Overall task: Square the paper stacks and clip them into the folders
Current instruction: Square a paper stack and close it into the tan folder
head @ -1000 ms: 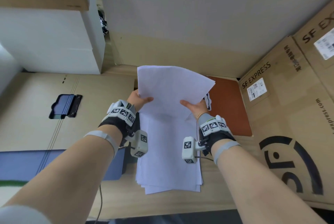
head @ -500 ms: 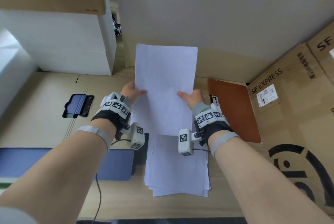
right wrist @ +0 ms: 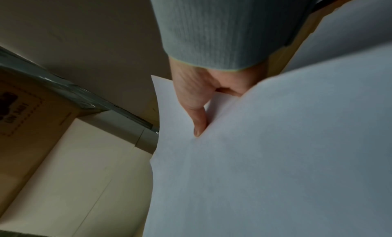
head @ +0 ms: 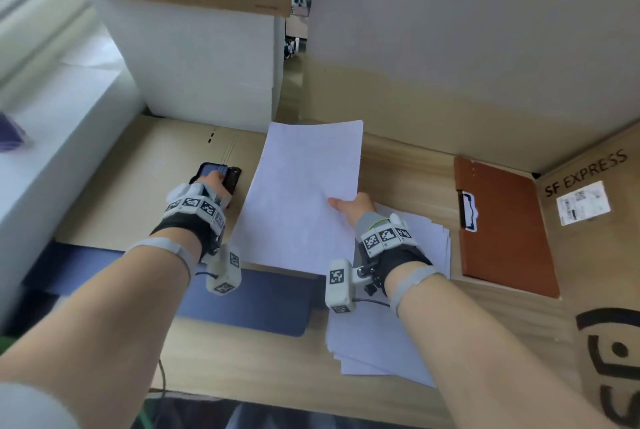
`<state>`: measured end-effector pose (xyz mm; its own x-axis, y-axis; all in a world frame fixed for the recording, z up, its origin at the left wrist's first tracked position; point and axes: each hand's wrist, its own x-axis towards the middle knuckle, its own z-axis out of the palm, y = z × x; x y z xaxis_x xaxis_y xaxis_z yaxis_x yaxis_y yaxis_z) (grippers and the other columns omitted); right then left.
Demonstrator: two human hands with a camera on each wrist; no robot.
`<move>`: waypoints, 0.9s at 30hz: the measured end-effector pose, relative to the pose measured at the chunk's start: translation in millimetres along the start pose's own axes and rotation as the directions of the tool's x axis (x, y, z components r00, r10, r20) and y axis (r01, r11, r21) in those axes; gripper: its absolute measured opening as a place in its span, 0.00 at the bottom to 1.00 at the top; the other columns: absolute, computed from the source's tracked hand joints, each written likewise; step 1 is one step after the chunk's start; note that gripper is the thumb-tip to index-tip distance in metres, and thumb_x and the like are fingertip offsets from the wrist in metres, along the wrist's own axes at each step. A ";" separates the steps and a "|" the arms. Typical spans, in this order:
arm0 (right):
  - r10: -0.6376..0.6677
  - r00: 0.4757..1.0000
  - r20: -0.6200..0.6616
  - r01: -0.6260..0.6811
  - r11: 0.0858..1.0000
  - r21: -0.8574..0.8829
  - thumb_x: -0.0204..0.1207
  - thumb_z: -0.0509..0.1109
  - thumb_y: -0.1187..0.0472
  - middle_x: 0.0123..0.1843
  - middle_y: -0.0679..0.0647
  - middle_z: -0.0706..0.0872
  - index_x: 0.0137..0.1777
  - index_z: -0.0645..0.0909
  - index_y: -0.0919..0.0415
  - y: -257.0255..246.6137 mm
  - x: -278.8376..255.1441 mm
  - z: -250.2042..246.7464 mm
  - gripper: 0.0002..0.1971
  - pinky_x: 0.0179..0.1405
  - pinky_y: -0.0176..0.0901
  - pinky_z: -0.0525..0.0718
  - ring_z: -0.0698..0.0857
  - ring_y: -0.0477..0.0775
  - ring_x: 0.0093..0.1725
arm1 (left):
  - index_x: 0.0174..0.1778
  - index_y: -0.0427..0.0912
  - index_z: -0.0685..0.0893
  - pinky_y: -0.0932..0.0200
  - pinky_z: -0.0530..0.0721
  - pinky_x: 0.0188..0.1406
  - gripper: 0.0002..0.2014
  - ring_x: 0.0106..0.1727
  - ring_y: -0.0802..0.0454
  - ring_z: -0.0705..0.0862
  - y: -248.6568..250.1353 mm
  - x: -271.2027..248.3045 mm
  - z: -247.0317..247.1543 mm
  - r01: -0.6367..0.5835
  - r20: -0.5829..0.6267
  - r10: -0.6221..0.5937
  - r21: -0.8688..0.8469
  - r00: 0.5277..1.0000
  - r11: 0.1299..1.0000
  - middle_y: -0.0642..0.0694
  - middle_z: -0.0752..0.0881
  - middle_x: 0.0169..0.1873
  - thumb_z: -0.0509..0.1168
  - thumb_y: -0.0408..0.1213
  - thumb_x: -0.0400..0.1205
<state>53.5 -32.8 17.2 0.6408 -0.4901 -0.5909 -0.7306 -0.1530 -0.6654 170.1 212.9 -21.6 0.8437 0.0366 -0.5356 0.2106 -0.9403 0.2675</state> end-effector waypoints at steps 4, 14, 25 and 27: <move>-0.003 1.000 -0.008 0.003 1.000 0.000 0.71 0.76 0.57 0.70 0.63 0.80 0.70 0.72 0.72 7.1 4.0 12.5 0.31 0.70 0.53 0.78 0.80 0.62 0.68 | 0.65 0.35 0.75 0.55 0.74 0.48 0.17 0.50 0.45 0.78 8.0 2.0 -6.2 -0.020 0.088 0.012 0.091 0.996 0.996 0.39 0.78 0.49 0.66 0.34 0.80; -0.022 1.000 0.010 0.021 0.993 0.112 0.72 0.74 0.65 0.65 0.63 0.84 0.63 0.80 0.70 17.1 5.6 17.9 0.20 0.66 0.52 0.80 0.84 0.62 0.63 | 0.46 0.38 0.77 0.51 0.82 0.48 0.11 0.44 0.39 0.85 16.0 23.7 -8.5 -0.080 0.058 0.075 0.086 0.996 0.993 0.37 0.84 0.39 0.67 0.40 0.73; 0.029 0.997 0.065 -0.030 0.999 0.026 0.74 0.73 0.64 0.65 0.63 0.84 0.64 0.80 0.71 31.4 -1.8 23.5 0.20 0.60 0.43 0.78 0.83 0.61 0.65 | 0.63 0.33 0.75 0.54 0.74 0.44 0.22 0.45 0.42 0.76 7.2 -35.6 -4.9 -0.118 0.102 0.108 0.102 0.989 0.988 0.40 0.78 0.45 0.66 0.42 0.77; 0.045 0.996 0.072 -0.047 0.999 0.018 0.74 0.73 0.63 0.66 0.63 0.84 0.65 0.79 0.71 35.1 -3.9 22.9 0.21 0.59 0.42 0.77 0.83 0.61 0.65 | 0.62 0.32 0.77 0.56 0.72 0.41 0.20 0.44 0.43 0.75 6.0 -43.4 -2.7 -0.124 0.112 0.111 0.117 0.988 0.985 0.40 0.78 0.44 0.64 0.40 0.79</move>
<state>30.7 -16.6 -14.4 0.6226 -0.4332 -0.6517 -0.7553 -0.1146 -0.6453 136.0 206.6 5.4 0.8011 -0.1058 -0.5890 0.0455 -0.9706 0.2363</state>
